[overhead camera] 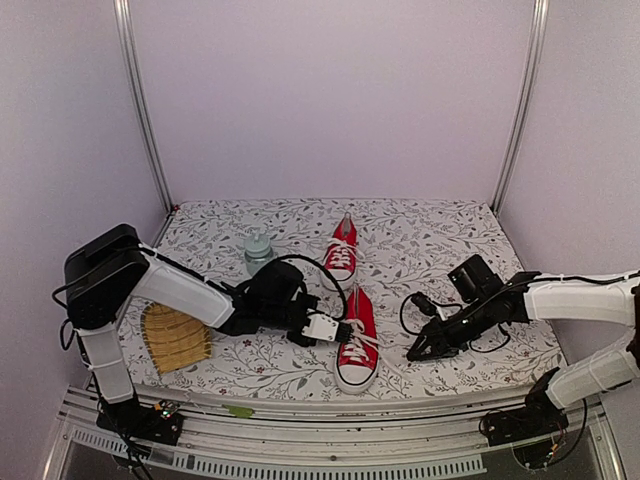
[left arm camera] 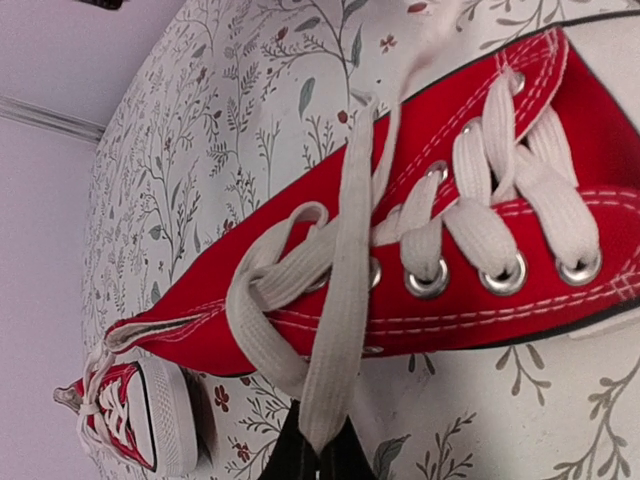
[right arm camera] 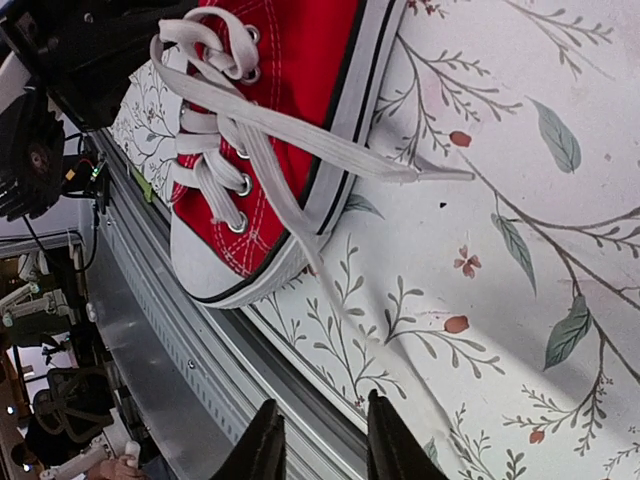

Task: Tie the shoes
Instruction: Cross the half-tied shoelace with the shoelace loop.

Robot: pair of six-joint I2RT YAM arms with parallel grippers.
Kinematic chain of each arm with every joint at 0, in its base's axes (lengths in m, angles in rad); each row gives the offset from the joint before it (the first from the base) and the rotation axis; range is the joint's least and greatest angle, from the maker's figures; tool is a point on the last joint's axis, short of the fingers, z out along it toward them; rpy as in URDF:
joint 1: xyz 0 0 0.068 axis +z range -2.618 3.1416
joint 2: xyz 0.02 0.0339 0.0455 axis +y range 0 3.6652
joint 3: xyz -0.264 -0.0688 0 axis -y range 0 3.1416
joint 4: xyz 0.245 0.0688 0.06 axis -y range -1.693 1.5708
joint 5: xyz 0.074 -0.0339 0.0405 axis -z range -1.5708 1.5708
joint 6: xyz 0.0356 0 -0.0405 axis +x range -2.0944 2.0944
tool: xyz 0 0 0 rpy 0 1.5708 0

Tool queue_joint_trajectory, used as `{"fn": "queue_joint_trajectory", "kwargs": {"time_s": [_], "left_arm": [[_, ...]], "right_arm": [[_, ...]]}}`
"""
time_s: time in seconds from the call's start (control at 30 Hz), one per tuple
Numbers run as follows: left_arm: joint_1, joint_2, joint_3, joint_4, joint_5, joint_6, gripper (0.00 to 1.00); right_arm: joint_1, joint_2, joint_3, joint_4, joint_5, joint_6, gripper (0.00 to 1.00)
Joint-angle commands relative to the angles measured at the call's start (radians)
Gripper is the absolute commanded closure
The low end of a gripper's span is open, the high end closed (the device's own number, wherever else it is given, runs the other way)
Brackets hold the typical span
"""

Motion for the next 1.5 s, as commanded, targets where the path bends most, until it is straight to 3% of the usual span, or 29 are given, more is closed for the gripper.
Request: {"fn": "queue_joint_trajectory", "kwargs": {"time_s": [0.0, 0.1, 0.23, 0.57, 0.77, 0.97, 1.47], "left_arm": [[-0.020, 0.018, -0.002, 0.036, -0.019, 0.007, 1.00], [-0.020, 0.021, -0.002, 0.045, -0.027, 0.000, 1.00], [-0.022, 0.022, -0.003, 0.050, -0.042, -0.006, 1.00], [-0.025, 0.024, -0.004, 0.054, -0.048, -0.014, 1.00], [-0.025, 0.025, -0.005, 0.055, -0.054, -0.014, 1.00], [-0.026, 0.017, -0.007, 0.055, -0.058, -0.017, 1.00], [-0.036, 0.004, -0.007, 0.046, -0.068, -0.011, 1.00]], "right_arm": [[-0.006, 0.051, 0.133, -0.009, -0.018, -0.085, 0.65], [-0.006, 0.129, 0.282, 0.006, -0.013, -0.193, 0.63], [-0.003, 0.299, 0.384, 0.078, -0.019, -0.286, 0.72], [0.014, 0.531, 0.490, 0.149, -0.121, -0.390, 0.71], [0.038, 0.567, 0.476, 0.165, -0.149, -0.425, 0.74], [0.038, 0.571, 0.480, 0.150, -0.110, -0.427, 0.98], [0.039, 0.434, 0.443, 0.125, -0.054, -0.438, 0.99]]}}
